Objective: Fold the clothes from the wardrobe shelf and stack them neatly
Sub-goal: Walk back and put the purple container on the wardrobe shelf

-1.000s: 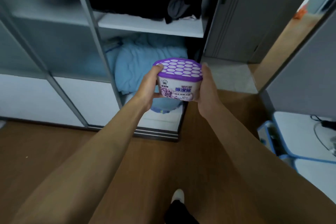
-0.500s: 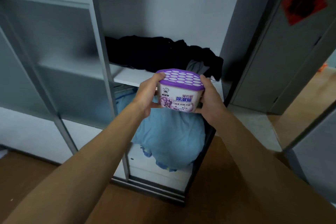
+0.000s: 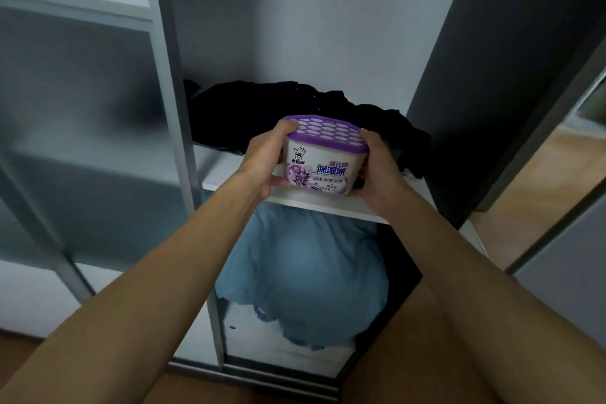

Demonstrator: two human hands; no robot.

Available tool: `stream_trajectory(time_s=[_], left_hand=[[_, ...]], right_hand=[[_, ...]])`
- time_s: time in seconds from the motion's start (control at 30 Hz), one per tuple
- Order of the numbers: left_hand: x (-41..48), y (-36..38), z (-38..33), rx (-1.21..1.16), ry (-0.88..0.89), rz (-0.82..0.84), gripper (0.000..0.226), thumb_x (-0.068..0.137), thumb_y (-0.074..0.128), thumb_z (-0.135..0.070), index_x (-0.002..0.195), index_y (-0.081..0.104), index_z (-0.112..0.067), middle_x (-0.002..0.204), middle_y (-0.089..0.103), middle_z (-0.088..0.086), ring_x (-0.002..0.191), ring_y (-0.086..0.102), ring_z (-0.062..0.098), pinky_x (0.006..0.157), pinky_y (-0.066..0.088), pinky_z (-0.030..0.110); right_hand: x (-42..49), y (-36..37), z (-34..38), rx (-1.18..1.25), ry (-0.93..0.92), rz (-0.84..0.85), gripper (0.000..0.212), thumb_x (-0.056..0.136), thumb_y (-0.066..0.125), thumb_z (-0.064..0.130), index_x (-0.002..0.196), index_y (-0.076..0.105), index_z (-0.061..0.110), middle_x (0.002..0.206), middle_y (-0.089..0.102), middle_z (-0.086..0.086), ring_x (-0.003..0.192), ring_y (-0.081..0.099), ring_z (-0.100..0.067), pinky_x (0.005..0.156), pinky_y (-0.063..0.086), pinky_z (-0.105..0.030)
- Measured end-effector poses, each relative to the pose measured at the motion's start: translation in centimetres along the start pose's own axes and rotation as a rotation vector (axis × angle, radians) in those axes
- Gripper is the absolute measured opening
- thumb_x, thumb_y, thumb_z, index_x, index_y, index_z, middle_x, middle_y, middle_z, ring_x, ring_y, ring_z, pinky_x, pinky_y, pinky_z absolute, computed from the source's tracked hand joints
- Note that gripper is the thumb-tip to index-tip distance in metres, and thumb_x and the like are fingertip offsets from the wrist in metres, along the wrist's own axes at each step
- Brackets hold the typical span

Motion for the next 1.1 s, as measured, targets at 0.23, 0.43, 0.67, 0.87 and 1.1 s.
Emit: stream_trajectory(time_s=[0.23,0.43,0.67,0.87,1.1], left_hand=[[6.7,-2.8,-2.5,-0.059,-0.062,0.053,0.025,0.083,0.064,-0.046,0.092,0.07,-0.023,0.078,0.078,-0.001,0.061,0.073,0.011,0.06,0.061,0.036],[9.2,-2.4,-3.1,-0.095,-0.131,0.131,0.023,0.081,0.067,-0.047,0.088,0.071,-0.026,0.074,0.077,-0.004,0.074,0.072,0.017,0.073,0.062,0.047],[11.6,-0.1,-4.5,-0.111,-0.151,0.191,0.024,0.079,0.069,-0.048,0.086,0.071,-0.026,0.069,0.075,-0.005,0.076,0.07,0.017,0.072,0.061,0.045],[14.0,1.4,-4.7,-0.139,-0.163,0.176,0.025,0.079,0.068,-0.047,0.084,0.068,-0.023,0.066,0.074,-0.004,0.07,0.069,0.015,0.058,0.059,0.037],[18.4,5.0,-6.7,-0.119,-0.145,0.152,0.028,0.08,0.063,-0.049,0.086,0.067,-0.022,0.067,0.073,-0.003,0.072,0.069,0.016,0.065,0.06,0.038]], right_hand=[[3.4,4.8,1.1,0.022,-0.007,-0.109,0.03,0.095,0.049,0.052,0.101,0.068,0.03,0.101,0.076,-0.004,0.098,0.07,-0.024,0.082,0.059,-0.049],[4.0,5.1,2.4,-0.064,-0.038,-0.203,0.052,0.092,0.04,0.064,0.116,0.068,0.028,0.105,0.076,-0.008,0.101,0.071,-0.028,0.073,0.061,-0.049],[5.9,3.9,4.8,-0.075,-0.088,-0.297,0.046,0.094,0.04,0.058,0.103,0.07,0.024,0.098,0.078,-0.007,0.097,0.072,-0.027,0.086,0.058,-0.046],[7.6,2.4,8.2,-0.32,-0.38,-0.308,0.011,0.101,0.053,0.03,0.101,0.062,0.024,0.085,0.073,0.005,0.068,0.071,-0.005,0.056,0.055,-0.021],[12.3,0.6,12.4,-0.836,-0.374,-0.106,0.068,0.065,0.083,0.056,0.12,0.056,0.027,0.104,0.069,0.012,0.09,0.07,-0.007,0.072,0.057,-0.025]])
Point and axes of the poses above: each hand's wrist, its own x-axis towards the middle knuckle, its own y-axis out of the palm, z = x × y, the point moved 2 cm from there along x, towards the middle knuckle
